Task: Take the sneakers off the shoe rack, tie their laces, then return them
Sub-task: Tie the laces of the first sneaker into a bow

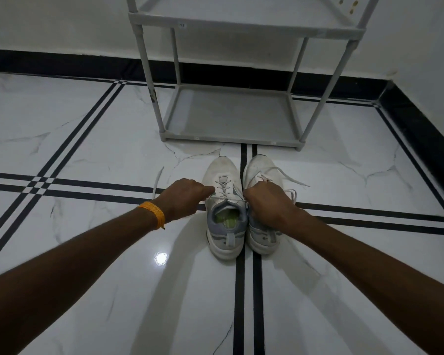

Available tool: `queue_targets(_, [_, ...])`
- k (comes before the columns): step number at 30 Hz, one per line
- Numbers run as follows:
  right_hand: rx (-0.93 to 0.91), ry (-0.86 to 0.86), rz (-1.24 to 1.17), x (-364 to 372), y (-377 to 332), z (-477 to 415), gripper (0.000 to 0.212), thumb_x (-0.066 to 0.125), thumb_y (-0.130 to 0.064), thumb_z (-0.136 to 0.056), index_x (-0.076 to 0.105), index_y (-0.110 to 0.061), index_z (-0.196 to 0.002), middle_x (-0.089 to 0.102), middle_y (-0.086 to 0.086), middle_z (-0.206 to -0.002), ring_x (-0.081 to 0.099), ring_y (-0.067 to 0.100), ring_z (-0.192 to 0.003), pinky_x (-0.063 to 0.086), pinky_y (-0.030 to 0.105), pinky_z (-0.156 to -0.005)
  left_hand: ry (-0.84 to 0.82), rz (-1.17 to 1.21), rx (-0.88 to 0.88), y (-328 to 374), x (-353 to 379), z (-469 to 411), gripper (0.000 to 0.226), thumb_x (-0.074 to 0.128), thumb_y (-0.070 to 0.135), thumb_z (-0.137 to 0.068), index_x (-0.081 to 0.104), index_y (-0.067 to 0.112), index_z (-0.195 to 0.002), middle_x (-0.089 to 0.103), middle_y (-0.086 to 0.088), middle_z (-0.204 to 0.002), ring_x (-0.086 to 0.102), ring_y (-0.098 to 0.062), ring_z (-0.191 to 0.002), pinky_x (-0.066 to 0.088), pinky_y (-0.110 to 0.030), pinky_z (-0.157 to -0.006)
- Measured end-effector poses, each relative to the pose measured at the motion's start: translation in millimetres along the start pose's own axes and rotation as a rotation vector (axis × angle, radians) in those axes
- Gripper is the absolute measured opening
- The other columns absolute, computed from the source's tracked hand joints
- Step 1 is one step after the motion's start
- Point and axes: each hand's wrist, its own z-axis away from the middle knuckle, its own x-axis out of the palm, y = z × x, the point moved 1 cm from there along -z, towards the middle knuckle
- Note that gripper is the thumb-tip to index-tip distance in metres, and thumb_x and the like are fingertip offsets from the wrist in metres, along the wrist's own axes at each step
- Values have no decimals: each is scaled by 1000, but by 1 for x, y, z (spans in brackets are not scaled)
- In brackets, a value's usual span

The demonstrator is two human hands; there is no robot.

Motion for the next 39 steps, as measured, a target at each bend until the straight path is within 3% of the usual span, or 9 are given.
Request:
queue_targets(7, [64,-14,-71,-2,-1,2,17,60,-6,-78,66,-1,-93,66,23,-97,65,38,-90,50,37,-72,-26,83,-50,1,6,1,15,57,9,-92,60,12,-106,71,-13,-96,63,-28,-80,36,-25,-66])
queue_targets(12, [219,-68,-417,-20,3,2,17,65,-17,-80,69,-4,-69,71,16,-76,65,26,-69,52,35,-62,-50,280,-210,-3,10,4,10,56,19,-94,64,12,-94,73,-9,-87,63,-25,-75,45,-29,-65])
queue_targets(16, [292,-83,-827,-48,9,8,26,66,-27,-86,74,-6,-73,72,3,-72,66,16,-75,51,33,-73,-205,368,-311,-6,-2,0,28,59,35,-92,70,9,-91,74,-8,-85,63,-20,-74,52,-33,-74])
queue_targets(18, [306,-79,-1066,-51,4,9,27,66,-28,-89,71,-11,-69,68,-6,-69,61,11,-76,47,28,-74,-152,628,-385,-7,-17,-2,34,58,37,-93,71,7,-87,72,-9,-89,62,-21,-79,50,-32,-76])
queue_targets(22, [392,-5,-1534,-27,-7,-4,21,61,-24,-93,72,-6,-92,74,12,-103,66,25,-103,51,35,-95,10,1277,-496,-1,-26,-6,43,52,37,-97,68,-2,-100,71,-10,-112,61,-27,-111,46,-36,-98])
queue_targets(26, [455,55,-1920,-12,-14,-11,12,56,-13,-95,64,-6,-99,72,16,-107,69,26,-103,55,34,-90,155,1621,-545,10,-9,-7,36,47,30,-100,62,-3,-97,66,-26,-116,65,-35,-108,49,-48,-103])
queue_targets(30, [473,72,-1910,-5,-19,-12,14,53,-6,-96,64,-4,-104,72,11,-96,68,20,-87,56,29,-79,295,1590,-547,23,-1,-7,25,51,20,-99,66,2,-104,71,-18,-108,69,-29,-103,55,-37,-94])
queue_targets(35, [481,115,-1860,-3,-22,-18,21,54,1,-94,65,5,-112,70,22,-98,68,23,-80,60,27,-74,375,1538,-462,28,6,-13,22,57,13,-96,68,1,-111,72,-15,-105,71,-24,-96,58,-26,-82])
queue_targets(39, [508,180,-1794,-4,-19,-19,18,61,3,-89,67,4,-106,72,16,-87,69,17,-68,58,21,-62,397,1487,-451,30,10,-19,19,61,10,-93,68,2,-109,73,-13,-100,71,-19,-91,59,-26,-80])
